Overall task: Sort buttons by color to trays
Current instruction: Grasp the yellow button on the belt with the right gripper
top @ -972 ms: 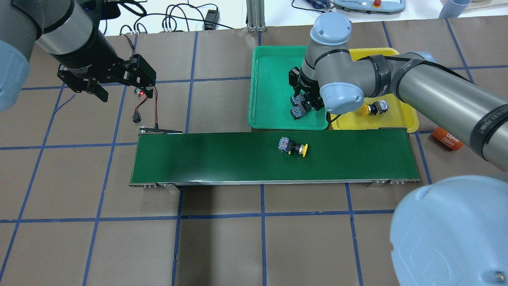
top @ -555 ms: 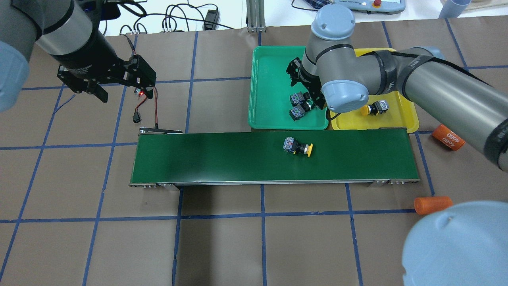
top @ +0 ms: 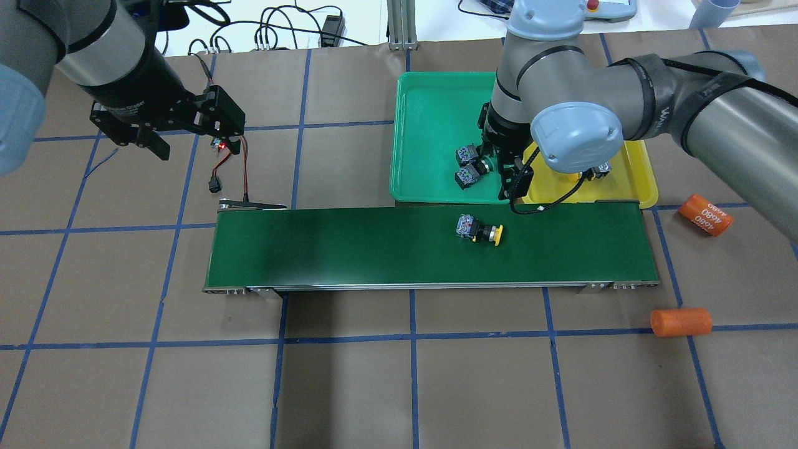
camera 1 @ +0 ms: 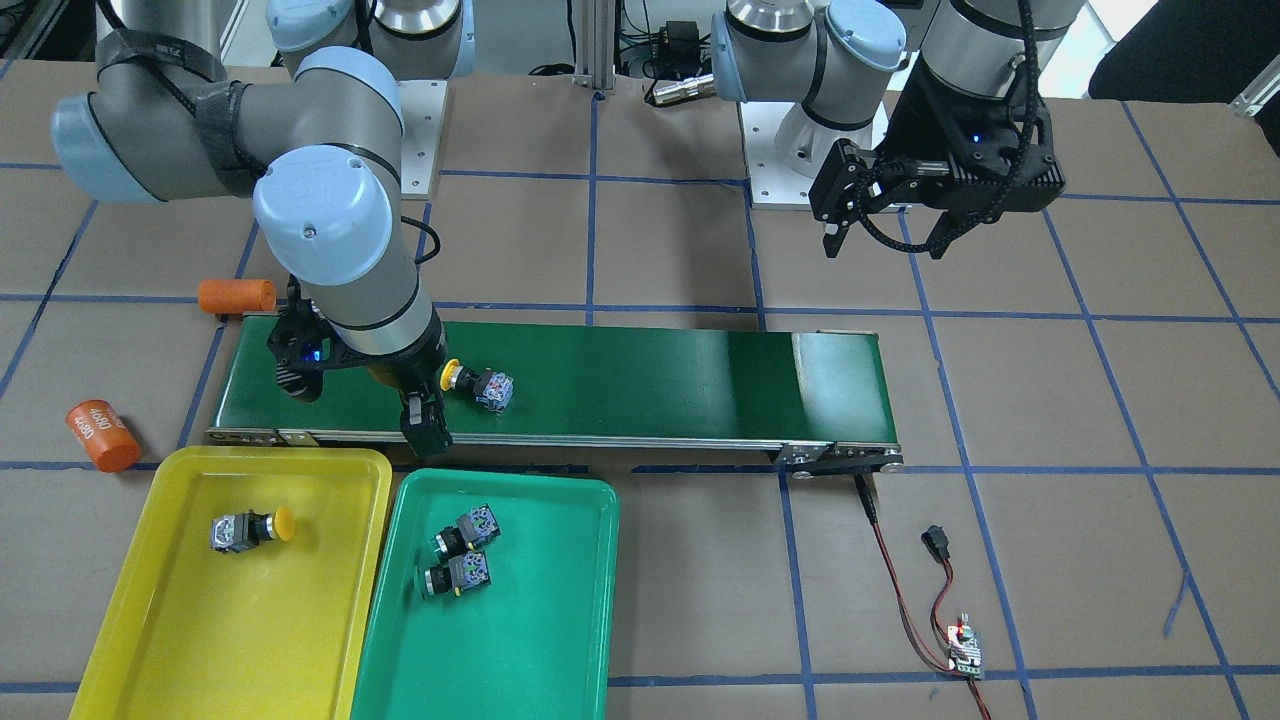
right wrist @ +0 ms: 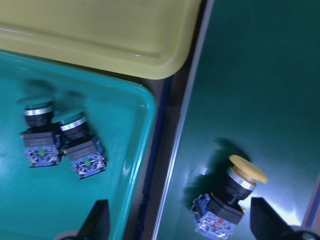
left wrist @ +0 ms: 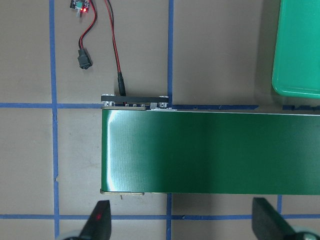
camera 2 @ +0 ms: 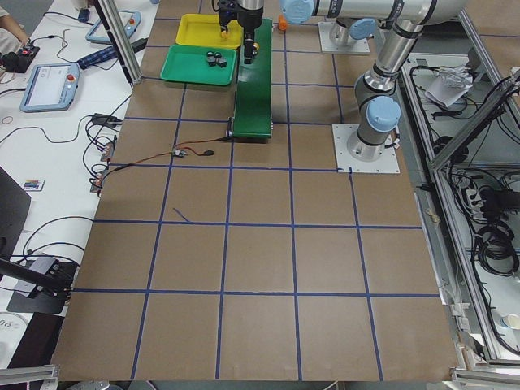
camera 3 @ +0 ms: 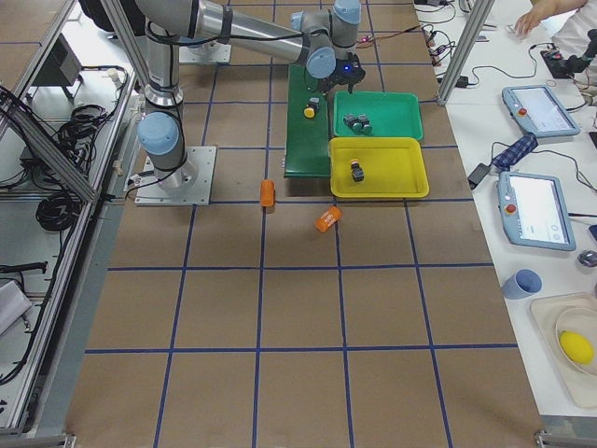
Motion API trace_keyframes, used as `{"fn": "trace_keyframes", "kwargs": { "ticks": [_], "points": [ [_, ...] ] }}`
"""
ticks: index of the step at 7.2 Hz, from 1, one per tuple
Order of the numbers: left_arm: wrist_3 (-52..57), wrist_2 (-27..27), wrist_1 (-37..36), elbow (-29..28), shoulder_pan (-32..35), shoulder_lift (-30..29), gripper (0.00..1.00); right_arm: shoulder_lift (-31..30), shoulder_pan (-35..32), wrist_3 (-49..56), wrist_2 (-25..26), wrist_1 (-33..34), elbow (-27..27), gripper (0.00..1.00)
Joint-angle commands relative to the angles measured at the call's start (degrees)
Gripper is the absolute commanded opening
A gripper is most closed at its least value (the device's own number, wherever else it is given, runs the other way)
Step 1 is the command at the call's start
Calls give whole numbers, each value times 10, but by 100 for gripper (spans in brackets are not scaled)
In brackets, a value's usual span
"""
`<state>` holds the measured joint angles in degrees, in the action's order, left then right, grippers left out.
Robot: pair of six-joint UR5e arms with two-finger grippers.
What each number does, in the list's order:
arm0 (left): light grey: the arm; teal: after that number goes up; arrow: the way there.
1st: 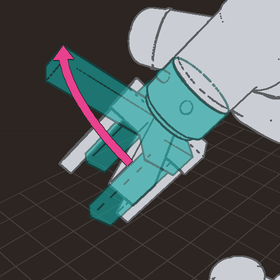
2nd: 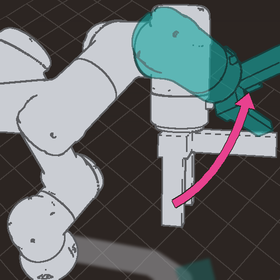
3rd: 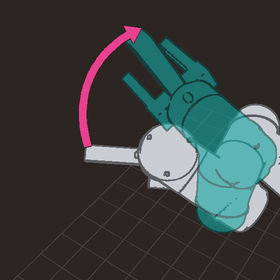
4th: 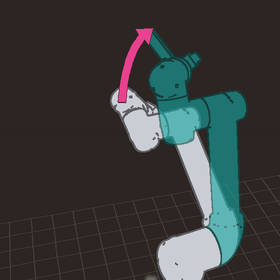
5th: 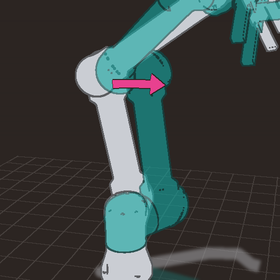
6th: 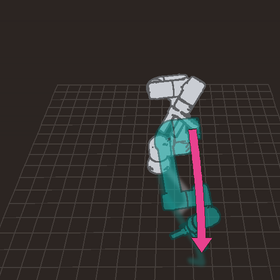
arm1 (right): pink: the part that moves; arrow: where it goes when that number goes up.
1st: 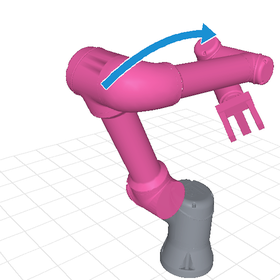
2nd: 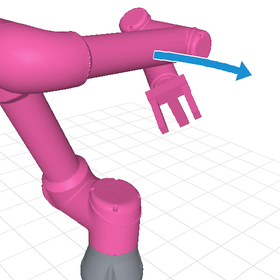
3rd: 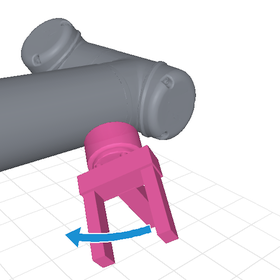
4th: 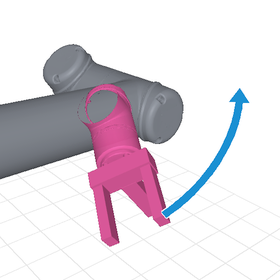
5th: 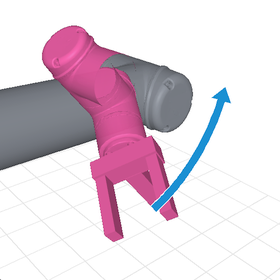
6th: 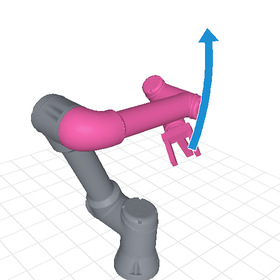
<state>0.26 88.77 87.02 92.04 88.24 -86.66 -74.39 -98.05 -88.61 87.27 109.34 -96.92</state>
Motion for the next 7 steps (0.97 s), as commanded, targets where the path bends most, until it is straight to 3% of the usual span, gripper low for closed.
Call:
{"fn": "trace_keyframes", "kwargs": {
  "ticks": [1, 7],
  "points": [
    [0, 0, 0, 1, 0, 0, 100, -10, 0, -46, 3, -15, -40, 100],
    [0, 0, 0, 1, 0, -1, 100, 2, -1, -46, 2, -3, -91, 99]
  ]
}}
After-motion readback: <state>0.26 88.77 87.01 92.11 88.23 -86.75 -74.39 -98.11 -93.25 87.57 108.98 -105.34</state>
